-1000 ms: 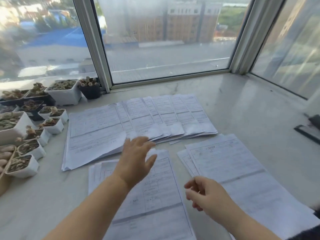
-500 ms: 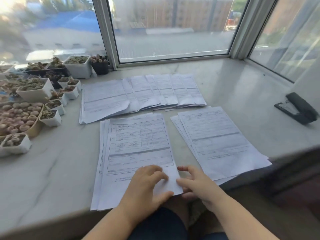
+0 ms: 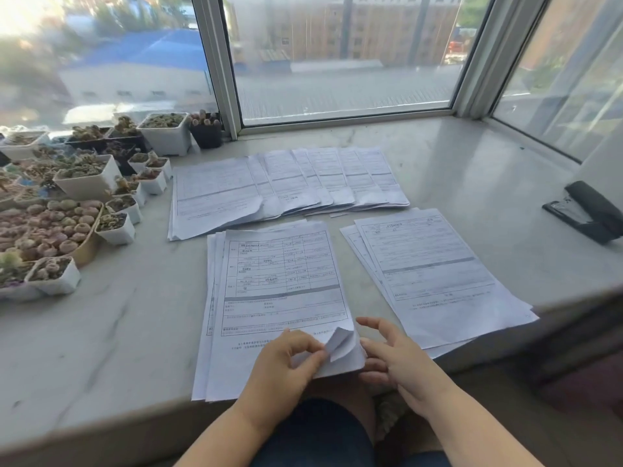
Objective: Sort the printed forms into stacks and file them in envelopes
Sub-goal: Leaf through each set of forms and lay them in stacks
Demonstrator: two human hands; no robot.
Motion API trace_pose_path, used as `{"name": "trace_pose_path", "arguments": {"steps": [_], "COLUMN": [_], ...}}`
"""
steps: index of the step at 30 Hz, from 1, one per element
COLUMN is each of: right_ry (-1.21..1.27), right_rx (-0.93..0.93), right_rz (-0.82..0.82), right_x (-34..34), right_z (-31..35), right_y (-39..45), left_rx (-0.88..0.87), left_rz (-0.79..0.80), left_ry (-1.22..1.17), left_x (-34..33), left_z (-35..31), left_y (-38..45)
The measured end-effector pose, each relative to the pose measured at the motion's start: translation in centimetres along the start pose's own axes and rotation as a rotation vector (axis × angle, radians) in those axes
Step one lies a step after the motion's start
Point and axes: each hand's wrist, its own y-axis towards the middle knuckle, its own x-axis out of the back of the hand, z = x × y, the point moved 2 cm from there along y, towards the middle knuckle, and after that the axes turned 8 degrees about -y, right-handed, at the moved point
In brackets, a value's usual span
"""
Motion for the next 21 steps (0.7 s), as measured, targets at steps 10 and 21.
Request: {"name": "trace_pose_path", "arguments": {"steps": [10, 21], "right_ry": [-0.055, -0.048], "right_rx": [-0.025, -0.096], "right_rz": [0.038, 0.036], "right_x": [-0.05, 0.08], "right_z": [-0.23, -0.14], "right_y": [0.47, 0.47], "left_rx": [0.136, 0.031], "left_rz": [-0.107, -0.156], "left_ry": [-0.321, -0.192], "left_x": [-0.37, -0.12], "left_z": [0.82, 0.61], "left_y": [-0.03, -0.16]}}
